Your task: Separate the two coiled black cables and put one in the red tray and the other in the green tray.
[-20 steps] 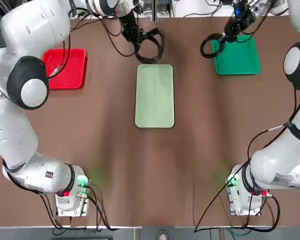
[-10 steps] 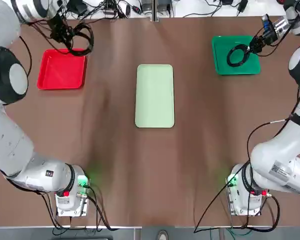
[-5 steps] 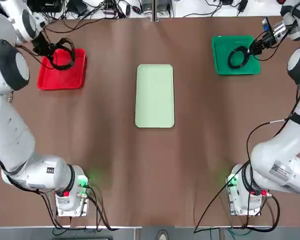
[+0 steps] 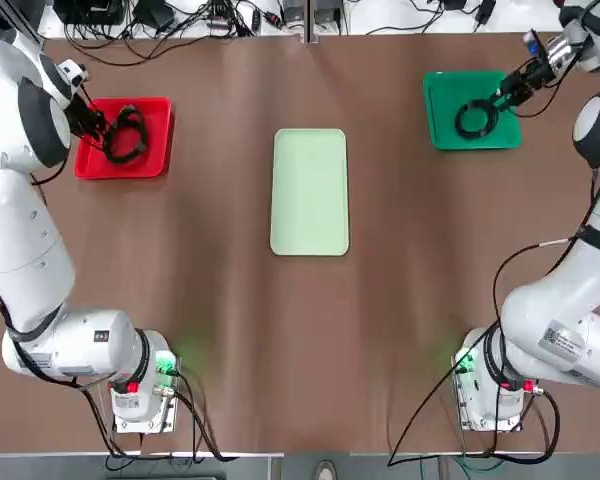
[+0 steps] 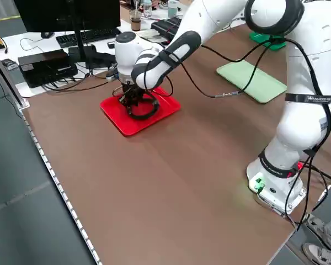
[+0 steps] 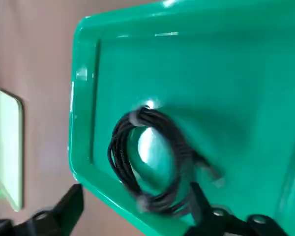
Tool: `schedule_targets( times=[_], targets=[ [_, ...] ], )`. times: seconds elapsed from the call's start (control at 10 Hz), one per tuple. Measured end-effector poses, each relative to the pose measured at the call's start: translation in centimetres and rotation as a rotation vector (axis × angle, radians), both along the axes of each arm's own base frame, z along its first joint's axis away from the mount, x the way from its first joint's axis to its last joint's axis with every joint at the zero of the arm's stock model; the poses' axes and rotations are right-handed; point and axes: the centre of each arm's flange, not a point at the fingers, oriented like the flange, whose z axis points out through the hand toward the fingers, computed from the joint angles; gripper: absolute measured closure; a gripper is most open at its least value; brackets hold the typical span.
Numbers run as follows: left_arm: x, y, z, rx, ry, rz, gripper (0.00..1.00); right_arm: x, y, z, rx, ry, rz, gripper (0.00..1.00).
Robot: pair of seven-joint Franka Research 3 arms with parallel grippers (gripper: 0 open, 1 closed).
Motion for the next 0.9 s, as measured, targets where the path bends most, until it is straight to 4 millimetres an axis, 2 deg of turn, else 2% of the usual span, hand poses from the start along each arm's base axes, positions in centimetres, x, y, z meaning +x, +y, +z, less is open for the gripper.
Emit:
schedule_targets(
  times=[0.2, 0.3, 0.4, 0.5, 0.6, 0.7, 0.8, 0.9],
  targets=[
    [0.8, 0.7, 2.3, 0.008, -0.040, -0.001, 0.24, 1.4, -0.1, 4.6, -0.104, -0.045, 0.067, 0.00],
    [1.2, 0.7, 4.6, 0.002, -0.071, -0.004, 0.07, 1.9, 0.2, 7.4, -0.165, -0.070, 0.104, 0.00],
    [1.6, 0.2, 7.4, -0.007, -0.111, -0.013, 0.00, 2.4, 1.1, 11.6, -0.237, -0.106, 0.131, 0.00],
    [1.8, -0.7, 10.3, -0.012, -0.142, -0.039, 0.00, 2.3, 1.9, 16.8, -0.300, -0.135, 0.108, 0.00],
    [2.2, -2.7, 13.1, -0.004, -0.144, -0.068, 0.00, 1.8, 2.5, 21.8, -0.356, -0.148, 0.045, 0.00],
    [2.4, -5.5, 15.8, 0.017, -0.118, -0.084, 0.00, 0.9, 3.2, 25.8, -0.422, -0.150, 0.000, 0.00],
    [2.4, -9.0, 18.8, 0.041, -0.096, -0.085, 0.00, 0.5, 4.5, 28.6, -0.486, -0.152, -0.024, 0.00],
    [2.1, -12.7, 21.8, 0.053, -0.081, -0.091, 0.00, 0.3, 6.8, 31.0, -0.524, -0.148, -0.075, 0.00]
  ],
)
